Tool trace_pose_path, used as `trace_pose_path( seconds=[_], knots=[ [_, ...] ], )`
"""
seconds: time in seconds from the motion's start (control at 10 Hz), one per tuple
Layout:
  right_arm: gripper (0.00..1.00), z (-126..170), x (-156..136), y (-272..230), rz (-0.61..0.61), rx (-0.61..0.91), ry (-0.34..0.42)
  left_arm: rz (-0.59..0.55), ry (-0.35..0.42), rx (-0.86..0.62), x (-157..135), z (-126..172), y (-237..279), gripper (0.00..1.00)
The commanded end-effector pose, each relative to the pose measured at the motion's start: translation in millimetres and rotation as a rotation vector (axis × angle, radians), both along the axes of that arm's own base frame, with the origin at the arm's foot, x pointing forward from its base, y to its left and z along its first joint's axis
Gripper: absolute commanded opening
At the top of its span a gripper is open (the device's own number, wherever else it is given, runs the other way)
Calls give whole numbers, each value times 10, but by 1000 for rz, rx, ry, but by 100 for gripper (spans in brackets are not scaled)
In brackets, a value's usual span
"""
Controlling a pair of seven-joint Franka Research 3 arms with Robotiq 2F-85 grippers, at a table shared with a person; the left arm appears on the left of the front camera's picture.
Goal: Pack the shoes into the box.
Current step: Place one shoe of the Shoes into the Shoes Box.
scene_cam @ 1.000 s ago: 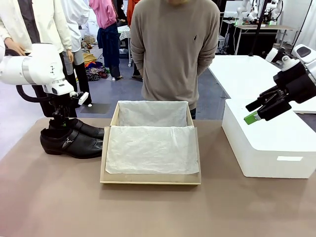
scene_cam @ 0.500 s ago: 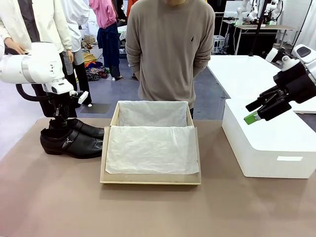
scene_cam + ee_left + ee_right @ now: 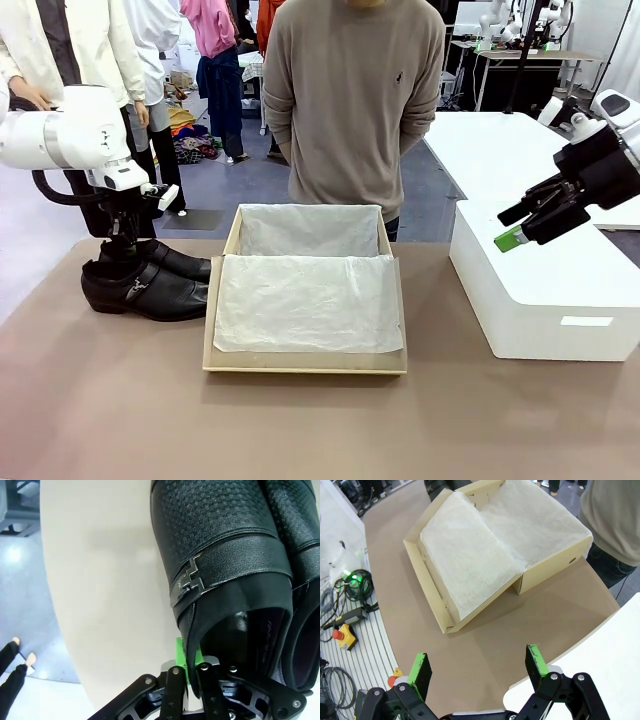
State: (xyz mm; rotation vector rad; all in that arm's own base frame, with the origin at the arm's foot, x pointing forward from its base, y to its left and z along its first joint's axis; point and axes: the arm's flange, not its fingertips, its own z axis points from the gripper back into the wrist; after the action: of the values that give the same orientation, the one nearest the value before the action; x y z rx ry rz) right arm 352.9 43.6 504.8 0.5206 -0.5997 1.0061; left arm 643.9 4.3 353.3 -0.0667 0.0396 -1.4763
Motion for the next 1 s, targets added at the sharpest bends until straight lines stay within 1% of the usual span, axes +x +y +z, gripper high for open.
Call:
trace_pose_path(
  seconds=[0.0, 0.1, 0.3, 0.4, 0.7, 0.9],
  knots=[
    [100, -3, 40, -6, 19, 22, -21, -4, -26, 2, 31, 183, 95, 0],
    [100, -3, 40, -6, 19, 22, -21, 11, -27, 3, 40, 329, 159, 0],
    [100, -3, 40, -6, 19, 22, -21, 42, -57, 9, 89, 658, 321, 0],
    [100, -3, 40, -6, 19, 22, -21, 69, -76, 21, 89, 830, 374, 0],
    [100, -3, 40, -6, 19, 22, -21, 101, -137, 72, 74, 1355, 483, 0],
    [100, -3, 40, -6, 19, 22, -21, 115, -140, 70, 30, 1707, 455, 0]
  ],
)
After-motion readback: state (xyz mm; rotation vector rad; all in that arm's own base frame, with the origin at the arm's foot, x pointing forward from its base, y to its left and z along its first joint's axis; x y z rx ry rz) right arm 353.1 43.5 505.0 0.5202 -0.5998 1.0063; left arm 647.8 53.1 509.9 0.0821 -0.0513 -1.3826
